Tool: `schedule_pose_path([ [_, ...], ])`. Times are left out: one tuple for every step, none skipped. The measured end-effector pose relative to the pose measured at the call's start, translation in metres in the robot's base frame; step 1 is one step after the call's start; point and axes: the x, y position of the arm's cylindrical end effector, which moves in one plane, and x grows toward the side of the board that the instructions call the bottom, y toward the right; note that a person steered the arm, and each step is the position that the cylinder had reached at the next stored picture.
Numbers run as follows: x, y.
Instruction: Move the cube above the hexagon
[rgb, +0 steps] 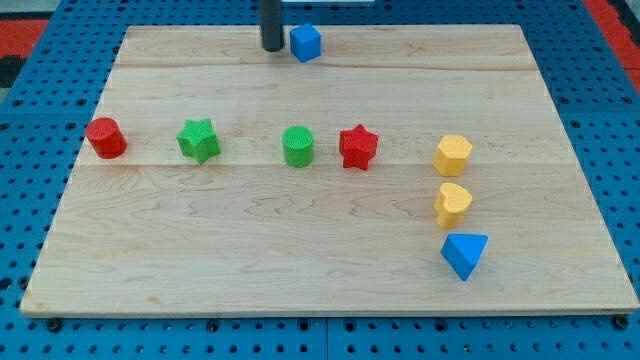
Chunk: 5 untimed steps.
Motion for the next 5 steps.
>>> schedule_pose_path([
  [-0.029,-0.05],
  [-0.03,0.022],
  [0.003,0.073],
  [0.025,0.066],
  [0.035,0.09],
])
